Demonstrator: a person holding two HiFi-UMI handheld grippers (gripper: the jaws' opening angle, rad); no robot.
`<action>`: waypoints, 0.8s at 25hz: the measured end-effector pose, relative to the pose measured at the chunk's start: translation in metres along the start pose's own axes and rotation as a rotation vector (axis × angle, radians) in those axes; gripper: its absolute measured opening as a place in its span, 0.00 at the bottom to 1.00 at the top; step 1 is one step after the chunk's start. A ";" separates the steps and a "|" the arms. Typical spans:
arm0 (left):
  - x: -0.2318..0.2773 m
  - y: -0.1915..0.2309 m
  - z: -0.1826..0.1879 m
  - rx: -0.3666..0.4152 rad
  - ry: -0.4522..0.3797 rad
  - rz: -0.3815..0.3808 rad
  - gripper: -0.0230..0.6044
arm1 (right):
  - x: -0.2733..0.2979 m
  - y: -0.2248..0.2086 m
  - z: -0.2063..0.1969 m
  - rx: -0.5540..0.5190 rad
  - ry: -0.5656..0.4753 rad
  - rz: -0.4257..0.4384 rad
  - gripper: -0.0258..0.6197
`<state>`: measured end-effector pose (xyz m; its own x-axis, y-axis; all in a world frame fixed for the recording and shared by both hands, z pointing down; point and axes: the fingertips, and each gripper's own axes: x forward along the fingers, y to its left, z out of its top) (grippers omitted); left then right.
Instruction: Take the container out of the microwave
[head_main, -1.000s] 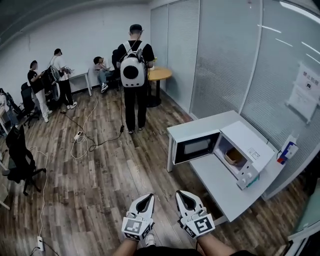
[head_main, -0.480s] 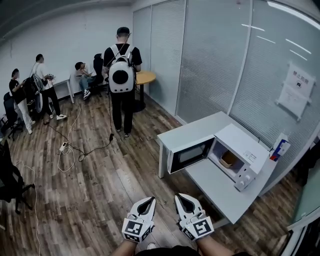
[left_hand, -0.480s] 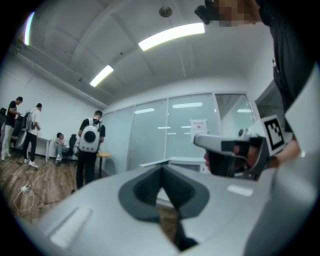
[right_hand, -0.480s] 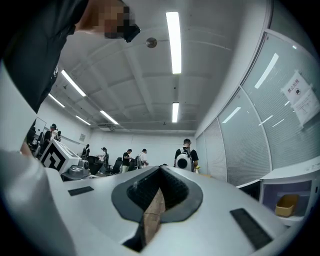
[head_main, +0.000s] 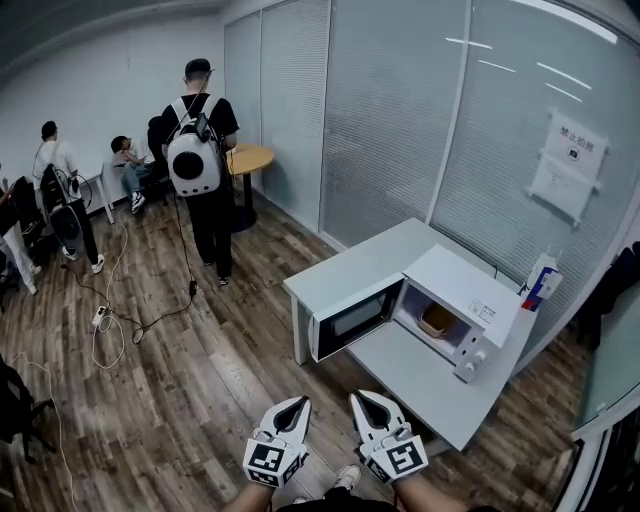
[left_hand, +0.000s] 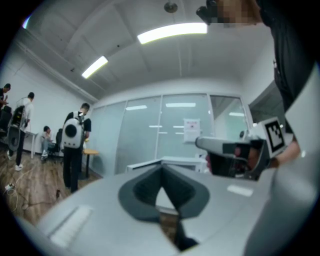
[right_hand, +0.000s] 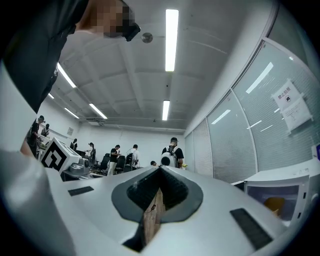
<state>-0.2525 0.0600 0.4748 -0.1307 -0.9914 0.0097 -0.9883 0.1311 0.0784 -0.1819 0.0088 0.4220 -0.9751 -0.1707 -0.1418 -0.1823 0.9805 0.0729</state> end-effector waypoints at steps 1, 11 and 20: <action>0.009 0.000 0.000 0.002 0.002 -0.008 0.04 | 0.002 -0.009 -0.001 0.000 -0.003 -0.010 0.04; 0.120 -0.011 -0.002 0.033 0.021 -0.102 0.04 | 0.018 -0.113 -0.017 -0.009 0.001 -0.106 0.04; 0.205 -0.038 -0.007 0.038 0.048 -0.189 0.04 | 0.013 -0.203 -0.030 0.003 0.025 -0.195 0.04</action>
<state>-0.2413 -0.1479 0.4804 0.0602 -0.9971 0.0458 -0.9973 -0.0581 0.0455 -0.1613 -0.1949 0.4354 -0.9243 -0.3594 -0.1281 -0.3673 0.9291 0.0436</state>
